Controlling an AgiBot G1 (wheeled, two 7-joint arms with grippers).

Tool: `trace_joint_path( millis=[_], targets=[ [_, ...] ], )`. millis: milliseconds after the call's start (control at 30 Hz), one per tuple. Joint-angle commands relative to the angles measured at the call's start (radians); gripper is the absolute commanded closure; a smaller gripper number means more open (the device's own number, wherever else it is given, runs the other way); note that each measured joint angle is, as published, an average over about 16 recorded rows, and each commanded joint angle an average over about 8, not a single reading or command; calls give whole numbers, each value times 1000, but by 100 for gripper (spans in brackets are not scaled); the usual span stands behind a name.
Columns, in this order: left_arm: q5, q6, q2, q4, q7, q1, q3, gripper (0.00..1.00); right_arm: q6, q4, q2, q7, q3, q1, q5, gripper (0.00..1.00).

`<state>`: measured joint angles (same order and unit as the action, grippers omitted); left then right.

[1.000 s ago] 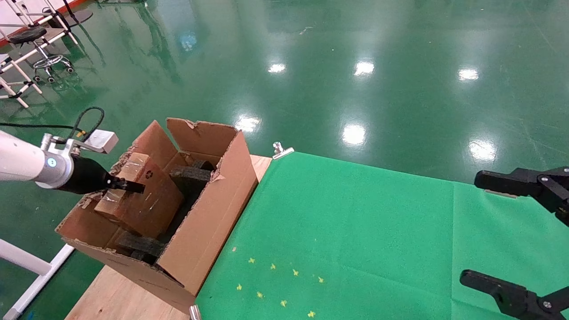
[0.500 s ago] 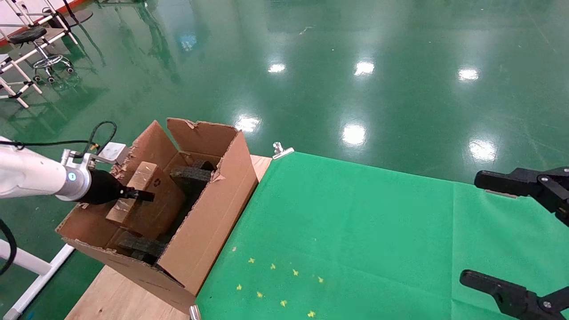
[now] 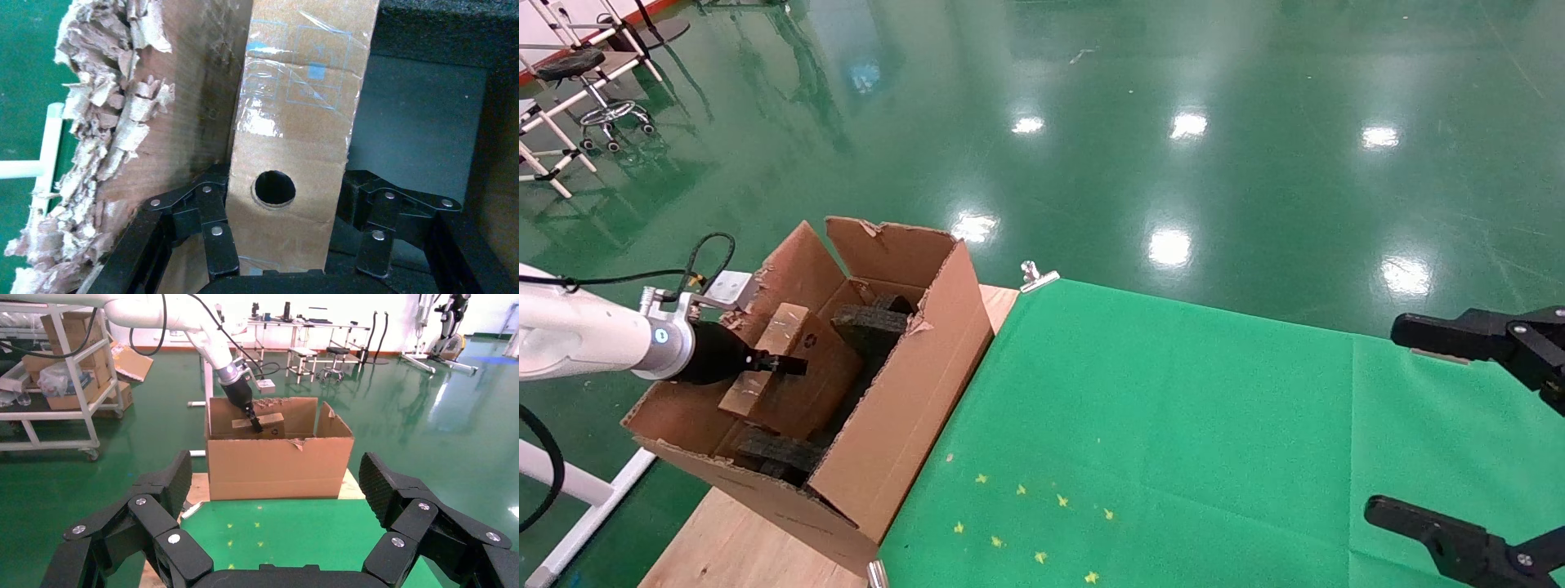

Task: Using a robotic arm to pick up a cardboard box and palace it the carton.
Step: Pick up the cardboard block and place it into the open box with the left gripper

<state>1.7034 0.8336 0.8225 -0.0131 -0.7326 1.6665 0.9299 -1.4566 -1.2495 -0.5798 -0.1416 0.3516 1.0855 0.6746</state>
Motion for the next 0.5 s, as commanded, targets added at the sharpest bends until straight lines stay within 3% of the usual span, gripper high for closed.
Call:
trace_joint_path(
  millis=[33,500],
  targets=[
    [0,-1,0,0,0,-1,0,0,0,0,0,0,0,0,0,0],
    [1,10,-5,2,-4,20,1,0,0,0,0,0,0,0,0,0]
  ],
)
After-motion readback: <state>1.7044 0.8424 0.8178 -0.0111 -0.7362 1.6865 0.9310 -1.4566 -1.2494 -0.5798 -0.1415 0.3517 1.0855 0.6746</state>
